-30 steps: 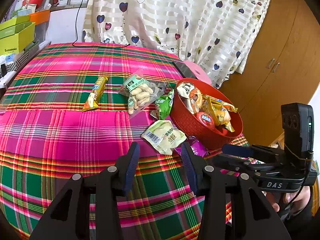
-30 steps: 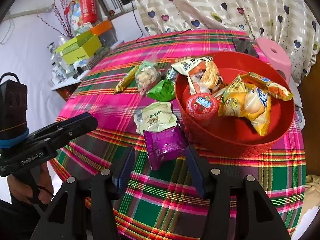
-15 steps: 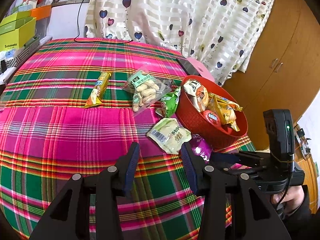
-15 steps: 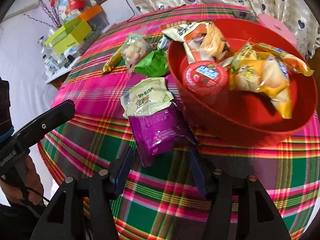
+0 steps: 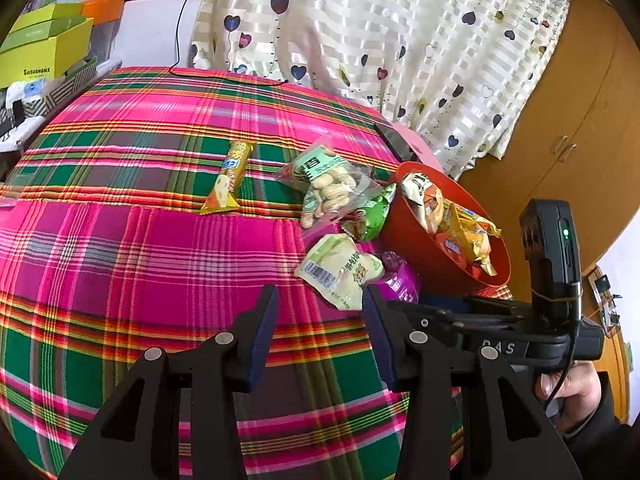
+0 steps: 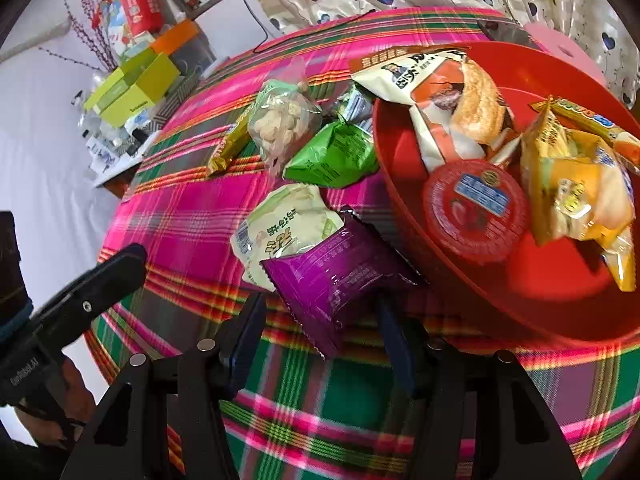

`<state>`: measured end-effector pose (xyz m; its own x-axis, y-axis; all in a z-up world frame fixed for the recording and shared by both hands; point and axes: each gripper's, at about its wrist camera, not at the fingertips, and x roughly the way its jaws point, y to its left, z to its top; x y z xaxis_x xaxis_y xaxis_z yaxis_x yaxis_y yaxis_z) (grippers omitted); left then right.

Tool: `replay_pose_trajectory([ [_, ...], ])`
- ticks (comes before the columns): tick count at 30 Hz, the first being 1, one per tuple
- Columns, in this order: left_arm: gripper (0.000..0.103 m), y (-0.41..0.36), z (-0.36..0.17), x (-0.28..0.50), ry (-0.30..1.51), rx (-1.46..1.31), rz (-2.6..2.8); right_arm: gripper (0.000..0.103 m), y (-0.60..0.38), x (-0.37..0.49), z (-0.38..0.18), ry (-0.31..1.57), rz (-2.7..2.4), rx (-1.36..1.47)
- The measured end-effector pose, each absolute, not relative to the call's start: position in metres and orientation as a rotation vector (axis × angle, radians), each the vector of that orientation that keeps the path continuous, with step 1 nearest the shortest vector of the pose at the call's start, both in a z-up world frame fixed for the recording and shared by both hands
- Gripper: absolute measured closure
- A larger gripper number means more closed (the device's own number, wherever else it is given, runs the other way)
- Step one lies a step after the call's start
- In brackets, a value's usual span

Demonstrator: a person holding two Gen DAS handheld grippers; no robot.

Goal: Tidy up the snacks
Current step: 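Lower the right tool onto the purple bag and close it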

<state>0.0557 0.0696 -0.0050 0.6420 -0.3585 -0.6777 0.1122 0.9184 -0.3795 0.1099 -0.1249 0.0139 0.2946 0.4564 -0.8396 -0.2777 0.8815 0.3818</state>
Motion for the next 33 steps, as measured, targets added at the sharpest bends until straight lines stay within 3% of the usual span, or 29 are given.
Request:
replay_pose_trajectory([
  [29,0.058,0.12,-0.021,0.051,0.819,-0.41,-0.212,0.046,-0.061,0.149,0.019,1.122,0.423,0.121],
  [33,0.058,0.124,-0.022,0.052,0.82,-0.417,-0.208,0.055,-0.058,0.155,0.016,1.114,0.403,0.111],
])
